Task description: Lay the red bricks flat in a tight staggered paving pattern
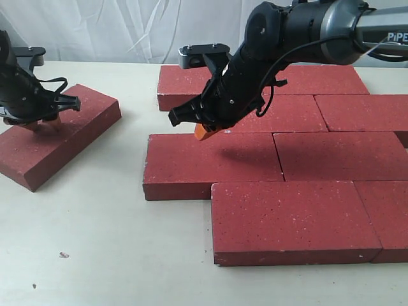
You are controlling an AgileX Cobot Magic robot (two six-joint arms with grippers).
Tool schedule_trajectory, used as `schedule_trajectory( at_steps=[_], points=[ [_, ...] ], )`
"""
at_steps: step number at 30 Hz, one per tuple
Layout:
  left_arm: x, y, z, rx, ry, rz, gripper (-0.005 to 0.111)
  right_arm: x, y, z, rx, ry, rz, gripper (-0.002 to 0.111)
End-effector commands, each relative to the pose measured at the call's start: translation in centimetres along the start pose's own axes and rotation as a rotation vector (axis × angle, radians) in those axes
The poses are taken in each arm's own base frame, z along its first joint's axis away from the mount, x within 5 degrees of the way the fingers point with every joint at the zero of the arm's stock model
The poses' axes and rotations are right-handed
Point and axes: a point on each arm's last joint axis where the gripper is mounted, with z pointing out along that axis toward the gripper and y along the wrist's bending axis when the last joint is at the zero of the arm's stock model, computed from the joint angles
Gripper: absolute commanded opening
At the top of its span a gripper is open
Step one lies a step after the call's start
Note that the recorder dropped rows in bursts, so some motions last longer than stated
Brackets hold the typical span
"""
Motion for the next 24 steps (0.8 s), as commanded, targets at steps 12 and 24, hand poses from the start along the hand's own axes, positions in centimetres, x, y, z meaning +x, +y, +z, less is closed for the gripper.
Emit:
schedule_trajectory(
  at_steps=[12,24],
  points=[
    [0.7,-0.1,1.7,0.021,0.062,0.607,0.044,-0.2,-0.2,-0.4,0.011,-0.022,-0.008,-0.001],
    [-3.5,-0.7,-5.6,0.059,-0.217,0.099,0.044,-0.3,-0.2,-0.4,0.012,-0.027,-0.008,-0.001]
  ],
)
